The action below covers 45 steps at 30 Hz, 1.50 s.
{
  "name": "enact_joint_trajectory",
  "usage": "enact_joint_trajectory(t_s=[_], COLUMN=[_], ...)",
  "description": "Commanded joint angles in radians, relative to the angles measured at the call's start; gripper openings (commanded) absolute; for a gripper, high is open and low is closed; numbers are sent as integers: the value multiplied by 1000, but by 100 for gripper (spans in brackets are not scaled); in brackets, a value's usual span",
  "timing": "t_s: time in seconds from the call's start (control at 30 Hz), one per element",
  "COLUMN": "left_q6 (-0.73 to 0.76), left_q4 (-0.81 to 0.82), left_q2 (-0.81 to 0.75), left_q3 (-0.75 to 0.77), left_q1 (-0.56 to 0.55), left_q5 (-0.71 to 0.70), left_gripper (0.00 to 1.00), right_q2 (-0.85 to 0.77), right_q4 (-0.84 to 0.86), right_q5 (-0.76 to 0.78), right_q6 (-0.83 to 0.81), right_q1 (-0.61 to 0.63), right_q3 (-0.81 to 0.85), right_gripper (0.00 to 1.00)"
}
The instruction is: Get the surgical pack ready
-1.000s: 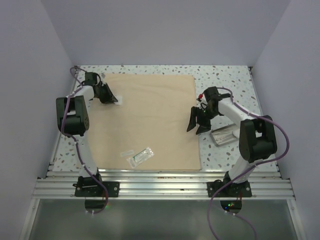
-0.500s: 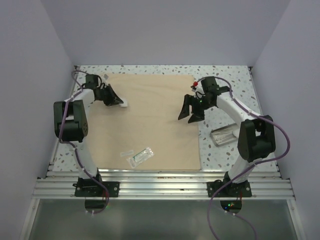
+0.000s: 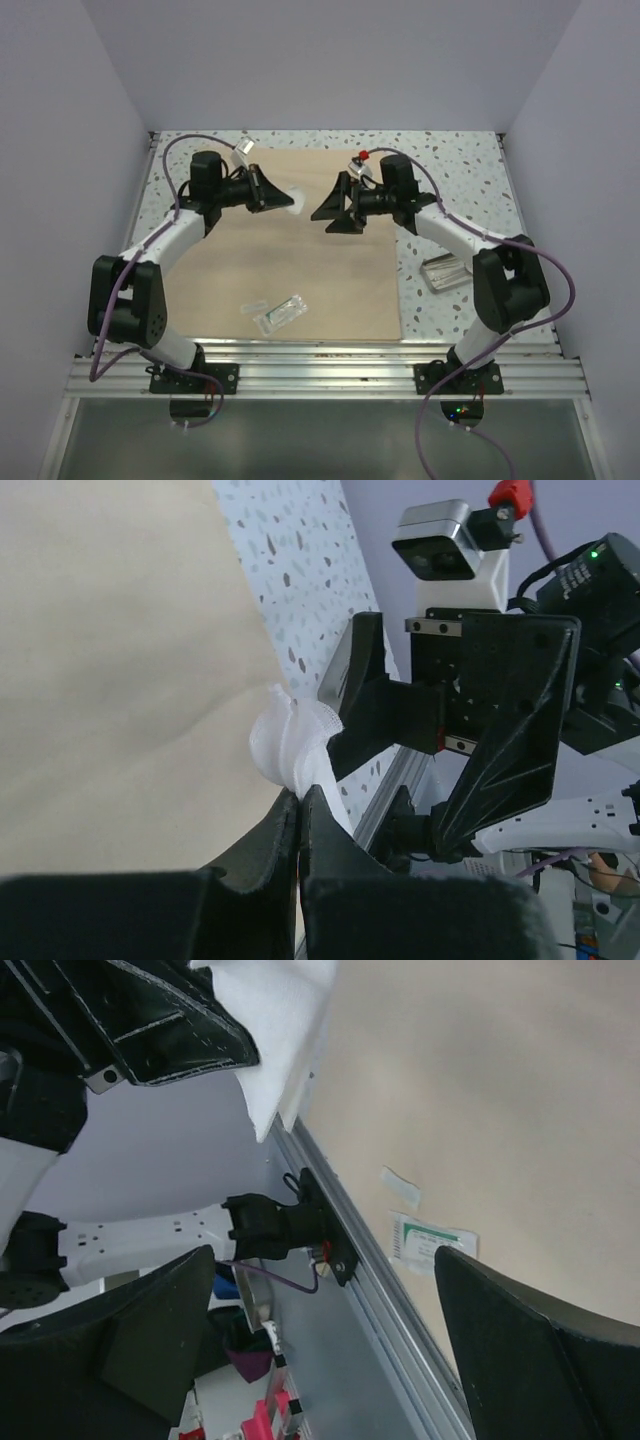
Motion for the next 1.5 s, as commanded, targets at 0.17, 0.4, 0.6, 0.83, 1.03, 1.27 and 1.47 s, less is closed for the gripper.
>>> enact_joint_trajectory(t_s=[0.17, 0.4, 0.6, 0.83, 1.03, 1.27, 1.47], left_q6=[-187, -195, -196, -221, -227, 64, 282], left_q4=[245, 251, 251, 280, 294, -145, -517], left_q2=[-100, -150, -175, -181, -179, -140, -67], left_q3=[-118, -158, -183, -200, -200, -39, 64], left_q1=[-53, -80, -88, -102, -108, -96, -59], left_q5=[78, 78, 77, 80, 88, -59, -335], left_gripper=[0, 0, 0, 0, 0, 49, 64], right_q2=[-87, -76, -101, -101, -87, -154, -294], right_q4=[380, 509, 509, 558, 599, 272, -159], right_q5=[8, 48, 73, 74, 69, 157, 318], right_q6=[255, 363, 360, 395, 433, 239, 61], right_q1=[46, 52, 52, 63, 71, 45, -153], right_q3=[-91, -148, -177, -185, -193, -165, -179], right_gripper=[96, 75, 70, 57, 31, 0, 0])
